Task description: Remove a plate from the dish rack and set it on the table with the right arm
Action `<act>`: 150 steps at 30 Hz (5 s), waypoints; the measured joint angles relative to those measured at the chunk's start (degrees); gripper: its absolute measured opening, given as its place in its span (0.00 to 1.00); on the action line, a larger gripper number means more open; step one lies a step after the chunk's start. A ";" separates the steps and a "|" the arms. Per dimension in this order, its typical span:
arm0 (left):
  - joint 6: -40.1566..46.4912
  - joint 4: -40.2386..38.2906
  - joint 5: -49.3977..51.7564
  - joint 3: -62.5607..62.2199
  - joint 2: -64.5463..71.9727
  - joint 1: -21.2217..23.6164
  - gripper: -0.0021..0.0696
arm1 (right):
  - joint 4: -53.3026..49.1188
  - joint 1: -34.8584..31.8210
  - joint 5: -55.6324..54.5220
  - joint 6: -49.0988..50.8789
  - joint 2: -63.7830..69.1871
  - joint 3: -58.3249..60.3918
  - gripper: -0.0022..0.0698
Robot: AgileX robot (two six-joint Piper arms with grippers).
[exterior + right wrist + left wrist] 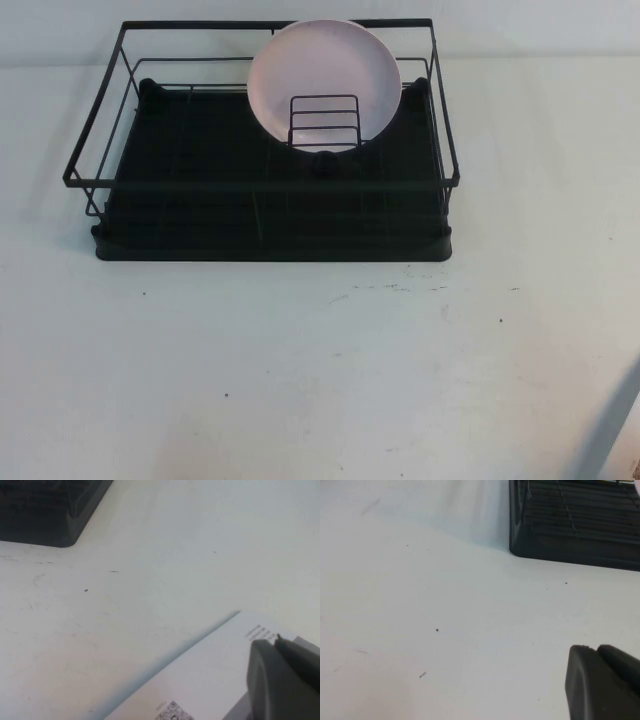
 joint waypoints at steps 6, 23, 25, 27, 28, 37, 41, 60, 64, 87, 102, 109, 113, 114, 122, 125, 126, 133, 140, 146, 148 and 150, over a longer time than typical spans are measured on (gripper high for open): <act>0.00 0.00 0.00 0.00 0.00 0.00 0.02 | 0.10 0.00 0.00 0.00 0.00 0.00 0.00; 0.00 0.00 0.00 0.00 0.00 0.00 0.02 | 0.96 0.00 0.00 0.00 0.00 0.00 0.00; 0.00 0.00 0.00 0.00 0.00 0.00 0.02 | 1.05 0.00 0.00 0.00 0.00 0.00 0.00; 0.00 0.00 0.00 0.00 0.00 0.00 0.02 | 1.05 0.00 0.00 0.00 0.00 0.00 0.00; 0.00 0.00 0.00 0.00 0.00 0.00 0.02 | 1.28 0.00 0.00 0.00 0.00 0.00 0.00; 0.00 0.00 0.00 0.00 0.00 0.00 0.02 | 2.29 0.00 0.00 0.00 0.00 0.00 0.00; 0.00 0.00 0.00 0.00 0.00 0.00 0.02 | 3.55 0.00 -0.46 0.00 0.00 0.00 0.00; 0.00 0.00 0.00 0.00 0.00 0.00 0.02 | 45.23 0.00 -12.92 0.00 0.00 0.00 0.00; 0.00 0.00 0.00 0.00 0.00 0.00 0.02 | 46.19 0.00 -13.15 0.00 0.00 0.00 0.00; 0.00 0.00 0.00 0.00 0.00 0.00 0.02 | 49.69 0.00 1.01 -14.01 36.14 -26.10 0.00; 0.00 0.00 0.00 0.00 0.00 0.00 0.02 | 48.53 0.12 26.59 -21.64 92.59 -80.12 0.00; 0.00 0.00 0.00 0.00 0.00 0.00 0.02 | 38.87 4.10 35.25 -12.96 113.75 -110.38 0.00; 0.00 0.00 0.00 0.00 0.00 0.00 0.02 | 36.25 6.95 40.20 -8.62 125.37 -128.98 0.00; 0.00 0.00 0.00 0.00 0.00 0.00 0.02 | 35.98 7.51 41.35 -7.75 128.44 -134.19 0.00; 0.00 0.00 0.00 0.00 0.00 0.00 0.02 | 31.60 7.96 45.22 -0.89 143.78 -160.68 0.00; 0.00 0.00 0.00 0.00 0.00 0.00 0.02 | 28.41 7.96 45.32 -0.14 144.50 -162.62 0.00; 0.00 0.00 0.00 0.00 0.00 0.00 0.02 | 27.83 7.96 45.09 -0.14 144.54 -162.83 0.00; 0.00 0.00 0.00 0.00 0.00 0.00 0.02 | 26.38 8.77 42.08 -1.58 145.13 -163.29 0.03; 0.00 0.00 0.00 0.00 0.00 0.00 0.02 | 26.19 10.11 38.91 -4.50 147.05 -163.29 0.21; 0.00 0.00 0.00 0.00 0.00 0.00 0.02 | 27.55 10.15 38.40 -4.62 147.20 -163.29 0.30; 0.00 0.00 0.00 0.00 0.00 0.00 0.02 | 29.71 10.15 38.62 -4.62 147.20 -163.29 0.30; 0.00 0.00 0.00 0.00 0.00 0.00 0.02 | 30.63 10.15 39.69 -4.62 147.20 -163.29 0.31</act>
